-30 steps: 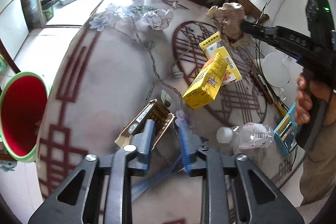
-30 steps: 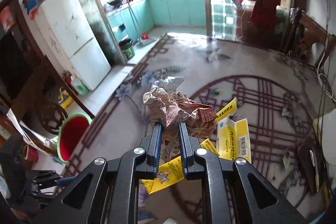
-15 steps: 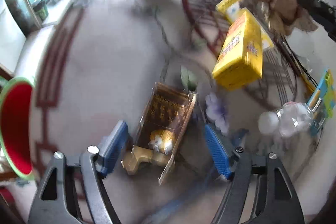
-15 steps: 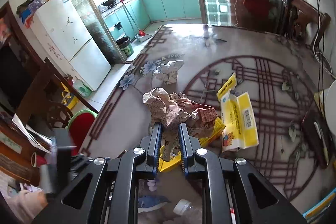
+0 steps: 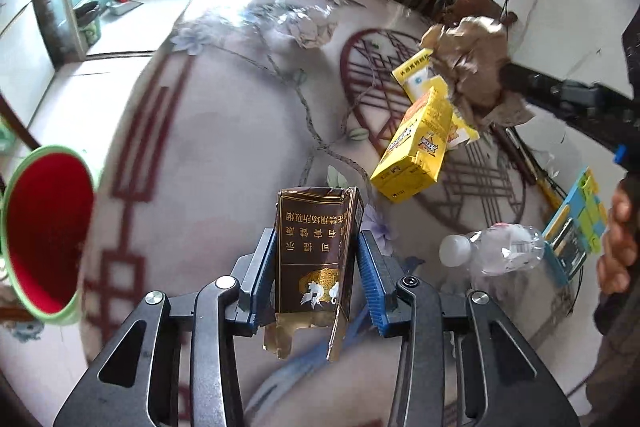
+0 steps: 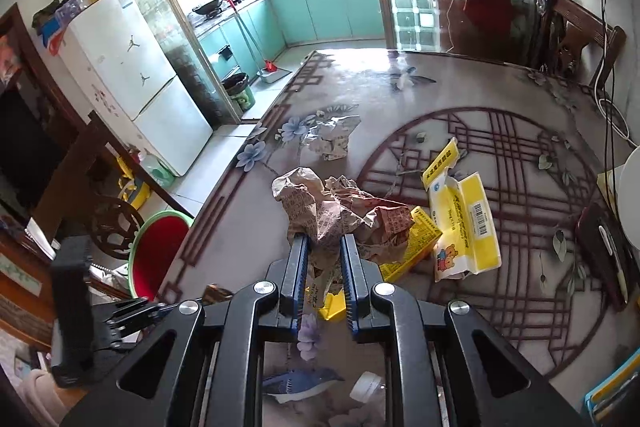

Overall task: Collect trash
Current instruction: 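Carry the cigarette pack and crumpled paper over the red bucket, then open the right tool to drop the paper while the left tool releases the pack, then grasp a yellow juice box with the left tool while the right tool grasps a clear water bottle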

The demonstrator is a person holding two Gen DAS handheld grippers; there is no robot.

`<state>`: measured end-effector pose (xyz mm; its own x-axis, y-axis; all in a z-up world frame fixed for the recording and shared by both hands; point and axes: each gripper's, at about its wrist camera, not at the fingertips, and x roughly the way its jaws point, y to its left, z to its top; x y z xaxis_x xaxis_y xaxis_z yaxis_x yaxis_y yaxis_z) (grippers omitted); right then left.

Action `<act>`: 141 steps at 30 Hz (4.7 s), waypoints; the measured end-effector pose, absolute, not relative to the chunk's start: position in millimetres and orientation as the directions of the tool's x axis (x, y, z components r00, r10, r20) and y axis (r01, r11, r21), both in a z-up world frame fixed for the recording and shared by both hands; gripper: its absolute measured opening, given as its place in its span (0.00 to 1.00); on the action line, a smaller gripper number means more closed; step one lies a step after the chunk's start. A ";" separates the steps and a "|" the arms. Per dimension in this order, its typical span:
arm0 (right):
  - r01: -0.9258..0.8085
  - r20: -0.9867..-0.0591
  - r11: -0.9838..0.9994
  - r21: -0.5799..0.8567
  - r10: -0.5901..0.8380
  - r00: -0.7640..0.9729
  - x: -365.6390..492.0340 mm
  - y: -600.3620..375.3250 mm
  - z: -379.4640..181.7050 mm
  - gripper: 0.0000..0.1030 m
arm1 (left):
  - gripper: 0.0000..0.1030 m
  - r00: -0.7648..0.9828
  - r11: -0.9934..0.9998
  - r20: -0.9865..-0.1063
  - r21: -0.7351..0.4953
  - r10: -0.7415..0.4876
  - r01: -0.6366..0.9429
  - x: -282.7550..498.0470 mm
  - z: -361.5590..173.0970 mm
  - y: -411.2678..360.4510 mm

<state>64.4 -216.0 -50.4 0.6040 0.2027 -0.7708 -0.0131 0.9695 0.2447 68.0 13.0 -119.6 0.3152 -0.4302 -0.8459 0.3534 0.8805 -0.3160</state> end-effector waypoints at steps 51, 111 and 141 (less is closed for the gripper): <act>-0.058 -0.783 0.978 0.203 0.197 0.590 92.9 2.1 -49.0 0.14 | 0.38 0.395 0.919 -0.832 -0.324 -0.389 0.224 96.6 -118.5 218.0; -0.266 -0.842 0.949 0.171 0.281 0.461 115.4 120.0 -79.0 0.15 | 0.50 0.397 0.976 -0.895 -0.217 -0.202 0.008 118.3 -165.0 287.5; -0.375 -0.928 0.918 -0.132 0.018 0.372 -9.2 -195.4 -98.4 0.56 | 0.71 0.501 0.949 -0.808 -0.232 -0.310 0.214 44.3 -73.1 45.1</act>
<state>-9.2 -195.4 -98.4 0.3717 0.0181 -0.9282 -0.3749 0.9176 -0.1322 44.3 45.1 -73.1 0.5005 -0.3103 -0.8082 0.2145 0.9489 -0.2315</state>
